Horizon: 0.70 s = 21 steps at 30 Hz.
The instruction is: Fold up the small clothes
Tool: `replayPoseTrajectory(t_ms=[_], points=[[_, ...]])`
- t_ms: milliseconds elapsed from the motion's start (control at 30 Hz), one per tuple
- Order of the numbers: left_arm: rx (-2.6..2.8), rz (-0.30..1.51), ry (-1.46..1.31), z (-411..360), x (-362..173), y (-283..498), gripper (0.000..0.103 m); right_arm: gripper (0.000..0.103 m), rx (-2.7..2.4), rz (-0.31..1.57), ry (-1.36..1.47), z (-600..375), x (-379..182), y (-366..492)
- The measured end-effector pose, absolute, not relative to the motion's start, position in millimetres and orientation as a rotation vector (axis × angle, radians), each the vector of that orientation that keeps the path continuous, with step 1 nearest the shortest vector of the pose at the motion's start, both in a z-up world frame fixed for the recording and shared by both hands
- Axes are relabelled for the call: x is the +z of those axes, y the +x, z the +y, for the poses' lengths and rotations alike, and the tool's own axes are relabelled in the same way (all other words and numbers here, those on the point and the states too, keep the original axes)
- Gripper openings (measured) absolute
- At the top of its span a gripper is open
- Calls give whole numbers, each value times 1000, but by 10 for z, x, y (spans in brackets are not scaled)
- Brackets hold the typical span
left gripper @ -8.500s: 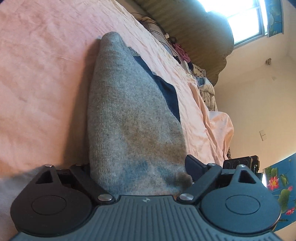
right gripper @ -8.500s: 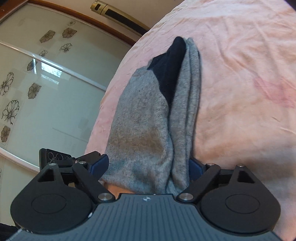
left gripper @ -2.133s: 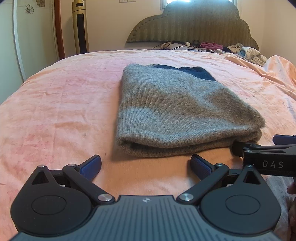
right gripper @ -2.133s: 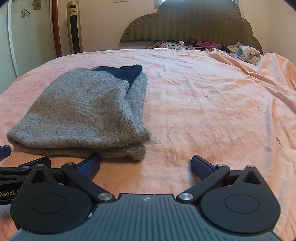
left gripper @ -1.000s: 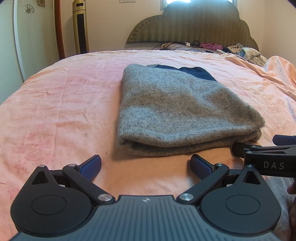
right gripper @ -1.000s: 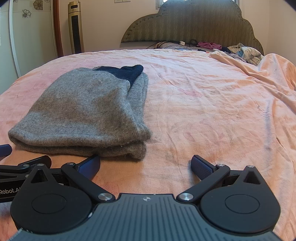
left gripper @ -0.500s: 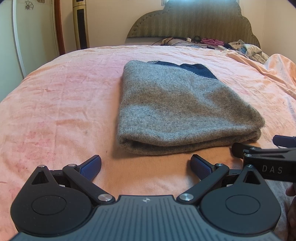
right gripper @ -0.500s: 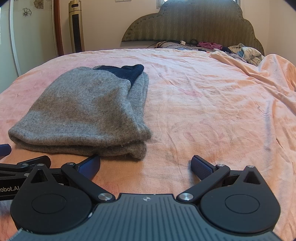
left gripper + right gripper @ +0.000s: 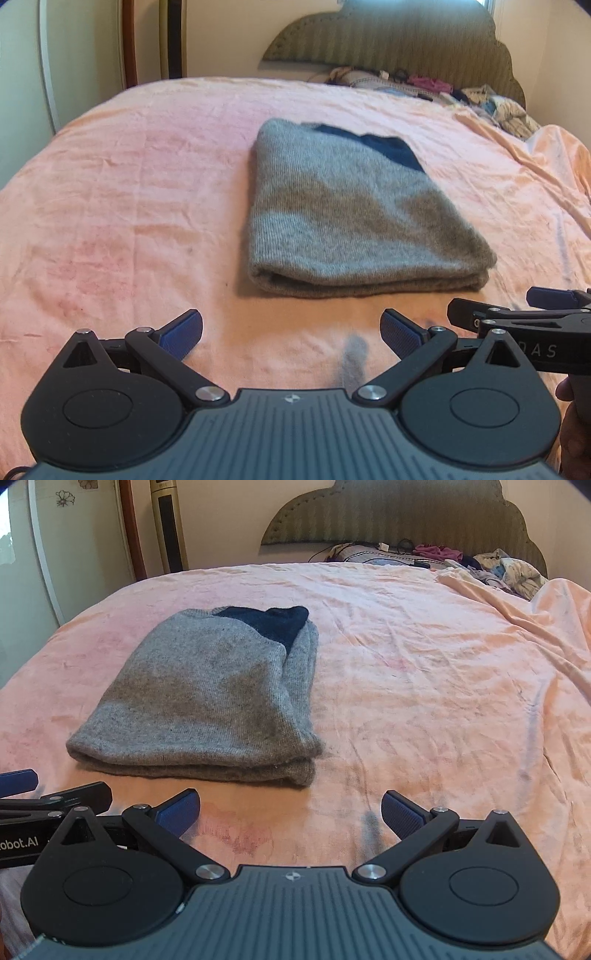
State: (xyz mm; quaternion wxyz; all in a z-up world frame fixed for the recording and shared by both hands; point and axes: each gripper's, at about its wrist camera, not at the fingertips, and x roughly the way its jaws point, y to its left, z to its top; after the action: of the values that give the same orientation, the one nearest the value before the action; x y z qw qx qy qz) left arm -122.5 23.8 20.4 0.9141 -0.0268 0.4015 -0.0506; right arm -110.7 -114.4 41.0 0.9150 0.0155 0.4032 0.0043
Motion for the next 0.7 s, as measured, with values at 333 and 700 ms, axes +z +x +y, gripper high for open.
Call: replayPoseTrajectory(t_ms=[333,700], points=[[-124,860,-72,261,116,-1195,103,103,2,869,23,-1143,297,-1027],[-137,866,-88,278,112,-1184,103,103,9,869,1,-1122,298,-1016]])
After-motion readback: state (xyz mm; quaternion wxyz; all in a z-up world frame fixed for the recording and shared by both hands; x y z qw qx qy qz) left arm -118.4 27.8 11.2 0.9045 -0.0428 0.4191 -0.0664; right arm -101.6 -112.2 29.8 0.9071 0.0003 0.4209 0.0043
